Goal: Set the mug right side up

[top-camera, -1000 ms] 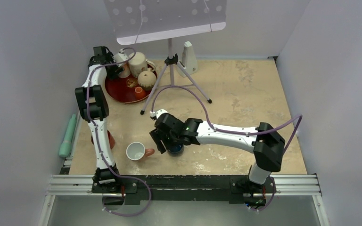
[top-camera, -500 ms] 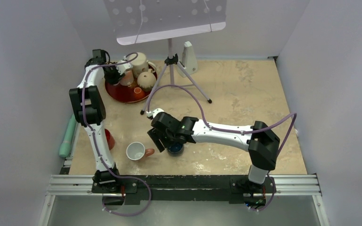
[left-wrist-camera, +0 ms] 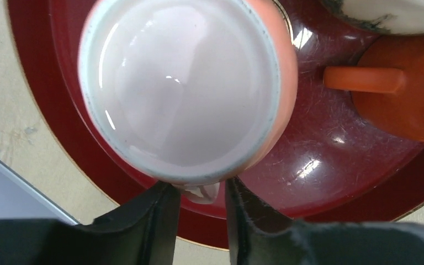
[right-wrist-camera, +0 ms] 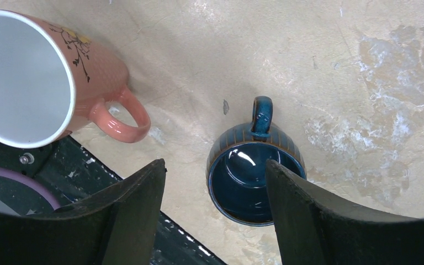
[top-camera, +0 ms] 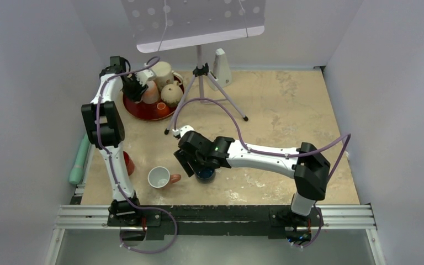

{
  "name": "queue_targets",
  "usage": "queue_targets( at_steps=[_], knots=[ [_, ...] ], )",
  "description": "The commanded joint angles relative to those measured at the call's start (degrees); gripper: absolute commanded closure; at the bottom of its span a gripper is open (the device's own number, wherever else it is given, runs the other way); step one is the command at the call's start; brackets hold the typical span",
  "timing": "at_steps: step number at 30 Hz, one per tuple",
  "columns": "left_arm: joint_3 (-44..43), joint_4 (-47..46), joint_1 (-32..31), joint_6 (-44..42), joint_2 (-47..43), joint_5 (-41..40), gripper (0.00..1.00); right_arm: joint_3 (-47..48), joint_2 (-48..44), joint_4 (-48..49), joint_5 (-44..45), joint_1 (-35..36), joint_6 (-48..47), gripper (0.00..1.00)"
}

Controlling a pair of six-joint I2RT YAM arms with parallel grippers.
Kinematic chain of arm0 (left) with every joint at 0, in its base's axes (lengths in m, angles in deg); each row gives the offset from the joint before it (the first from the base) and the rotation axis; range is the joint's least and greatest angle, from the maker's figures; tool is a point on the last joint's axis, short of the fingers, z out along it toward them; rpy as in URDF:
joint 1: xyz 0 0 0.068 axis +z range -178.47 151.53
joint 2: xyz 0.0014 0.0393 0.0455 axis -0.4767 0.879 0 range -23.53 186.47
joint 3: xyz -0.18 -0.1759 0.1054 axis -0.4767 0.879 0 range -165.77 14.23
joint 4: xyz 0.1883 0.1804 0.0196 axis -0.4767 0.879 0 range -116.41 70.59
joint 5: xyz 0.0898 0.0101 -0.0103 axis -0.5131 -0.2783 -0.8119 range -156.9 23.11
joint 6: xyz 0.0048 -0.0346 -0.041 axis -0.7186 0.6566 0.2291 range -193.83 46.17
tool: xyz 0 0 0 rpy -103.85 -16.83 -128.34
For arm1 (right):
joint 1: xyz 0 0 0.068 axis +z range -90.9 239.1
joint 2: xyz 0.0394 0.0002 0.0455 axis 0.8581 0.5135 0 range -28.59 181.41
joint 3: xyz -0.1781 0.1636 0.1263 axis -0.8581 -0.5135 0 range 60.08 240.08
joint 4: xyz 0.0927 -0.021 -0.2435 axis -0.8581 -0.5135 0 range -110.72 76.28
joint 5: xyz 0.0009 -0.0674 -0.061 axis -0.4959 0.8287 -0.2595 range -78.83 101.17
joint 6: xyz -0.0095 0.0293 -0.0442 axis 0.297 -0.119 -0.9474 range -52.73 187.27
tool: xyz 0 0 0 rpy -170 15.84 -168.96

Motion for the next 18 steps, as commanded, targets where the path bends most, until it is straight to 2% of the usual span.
queue_targets(
  at_steps=[1,3,7,8,12,18],
  knots=[
    [-1.5,3.0,-0.5,-2.4,2.3,-1.7,0.66,-0.1,-2.9,0.5,1.9,0.3,-0.6,0.31],
    [-1.1,3.8,-0.6,-3.0,2.4,-2.2,0.73,0.2,-3.0,0.1,2.5,0.4,-0.6,0.31],
    [0.6,2.4,-0.6,-2.0,2.1,-4.0,0.97,0.4,-4.0,0.3,3.1,0.4,-0.1,0.3],
    [0.6,2.4,-0.6,-1.1,1.8,-4.2,1.0,0.4,-4.3,0.5,3.3,0.4,0.0,0.3],
    [1.8,3.4,0.0,4.4,-1.3,-1.3,1.0,0.7,-5.2,0.8,4.2,0.3,0.5,0.3],
    [5.1,6.1,3.3,23.1,-9.7,3.3,1.0,2.0,-6.9,4.0,4.3,0.1,1.5,0.26]
  ],
)
